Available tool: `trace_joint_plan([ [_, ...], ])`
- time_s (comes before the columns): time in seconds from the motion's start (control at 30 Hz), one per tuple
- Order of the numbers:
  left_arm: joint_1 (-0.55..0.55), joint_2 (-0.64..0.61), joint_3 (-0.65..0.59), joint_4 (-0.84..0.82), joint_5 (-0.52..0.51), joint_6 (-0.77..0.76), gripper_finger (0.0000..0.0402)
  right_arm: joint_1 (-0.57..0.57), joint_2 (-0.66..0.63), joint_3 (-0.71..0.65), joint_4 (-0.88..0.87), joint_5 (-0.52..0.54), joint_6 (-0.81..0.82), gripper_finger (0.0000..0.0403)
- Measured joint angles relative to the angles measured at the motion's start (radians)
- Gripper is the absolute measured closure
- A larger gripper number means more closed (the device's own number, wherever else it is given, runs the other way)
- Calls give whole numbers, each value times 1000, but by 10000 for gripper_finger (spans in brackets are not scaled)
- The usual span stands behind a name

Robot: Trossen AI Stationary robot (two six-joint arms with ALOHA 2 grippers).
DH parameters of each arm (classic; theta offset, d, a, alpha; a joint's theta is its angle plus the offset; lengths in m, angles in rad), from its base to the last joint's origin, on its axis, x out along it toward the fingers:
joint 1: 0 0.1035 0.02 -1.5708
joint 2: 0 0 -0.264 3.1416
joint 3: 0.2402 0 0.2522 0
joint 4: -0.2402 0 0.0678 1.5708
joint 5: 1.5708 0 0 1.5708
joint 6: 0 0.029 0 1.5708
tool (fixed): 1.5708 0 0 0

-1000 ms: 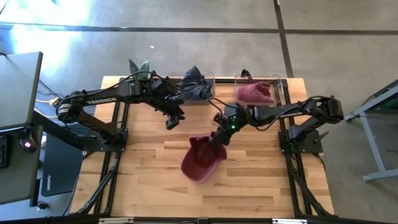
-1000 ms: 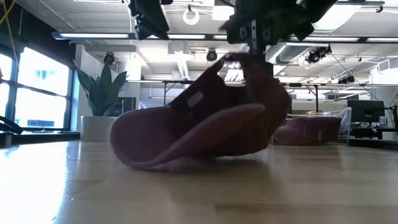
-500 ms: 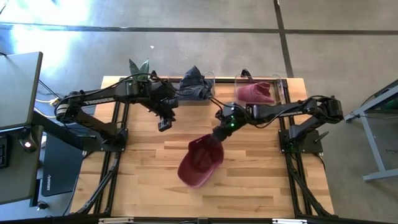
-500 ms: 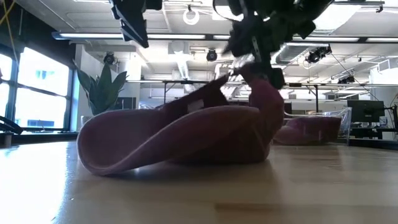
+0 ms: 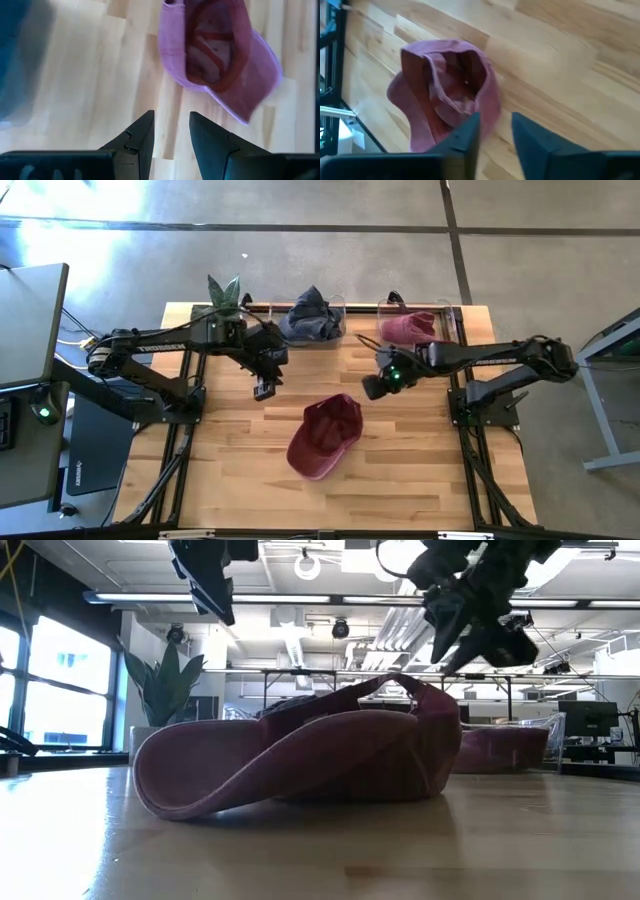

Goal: Pick & Place hat
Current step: Put the red cap into the right transparent bin

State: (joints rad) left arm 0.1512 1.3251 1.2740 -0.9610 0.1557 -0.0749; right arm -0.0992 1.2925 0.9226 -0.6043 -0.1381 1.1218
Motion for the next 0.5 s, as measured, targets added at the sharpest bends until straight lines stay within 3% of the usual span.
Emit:
trace_joint_plan([
  [0.13,-41,2,-72,22,113,-1,282,-28,-6,-7,-46,-61,2,227],
  [0.3,-163,-37,-253,33,190,-121,282,23,18,-28,23,60,2,200],
  [0.5,-350,-148,-589,533,144,-627,282,54,24,-30,63,131,-80,206],
])
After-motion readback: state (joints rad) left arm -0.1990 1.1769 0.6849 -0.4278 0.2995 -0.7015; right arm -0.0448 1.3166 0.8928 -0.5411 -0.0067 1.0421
